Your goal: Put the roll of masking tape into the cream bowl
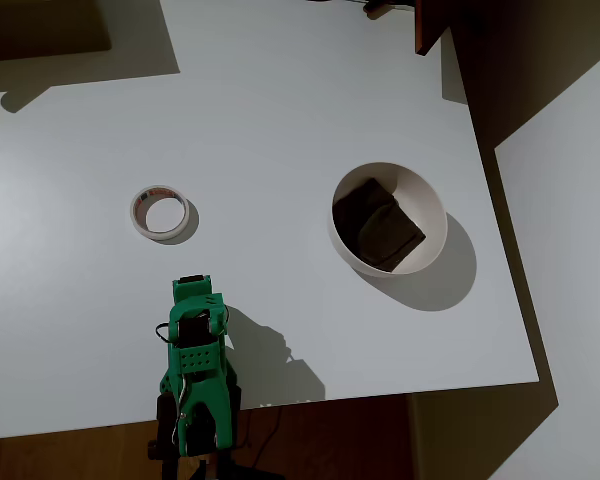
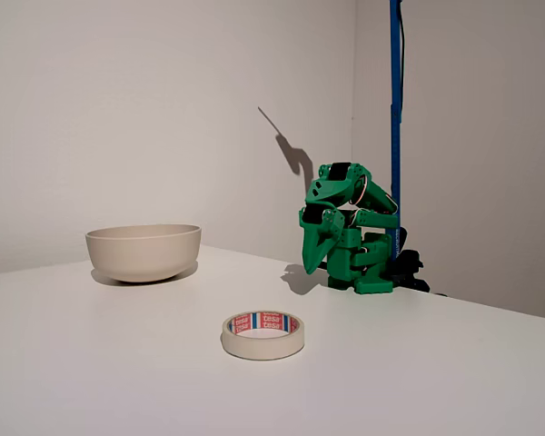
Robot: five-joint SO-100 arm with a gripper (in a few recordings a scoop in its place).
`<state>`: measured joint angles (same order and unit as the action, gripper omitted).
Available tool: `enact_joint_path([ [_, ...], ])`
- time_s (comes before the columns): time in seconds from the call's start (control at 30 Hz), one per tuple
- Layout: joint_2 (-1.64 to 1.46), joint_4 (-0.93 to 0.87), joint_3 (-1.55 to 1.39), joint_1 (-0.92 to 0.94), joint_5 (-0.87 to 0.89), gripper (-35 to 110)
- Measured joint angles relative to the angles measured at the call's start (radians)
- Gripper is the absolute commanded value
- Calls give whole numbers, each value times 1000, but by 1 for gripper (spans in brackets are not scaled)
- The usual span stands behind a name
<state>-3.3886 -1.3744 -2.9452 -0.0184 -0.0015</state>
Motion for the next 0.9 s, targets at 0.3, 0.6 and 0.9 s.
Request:
enact_joint_path([
  [0.3,0,-3,0,11,15,-8],
  [0.6,0,-3,0,11,21,-8],
  [0.9,163,63,106,18,54,-8],
])
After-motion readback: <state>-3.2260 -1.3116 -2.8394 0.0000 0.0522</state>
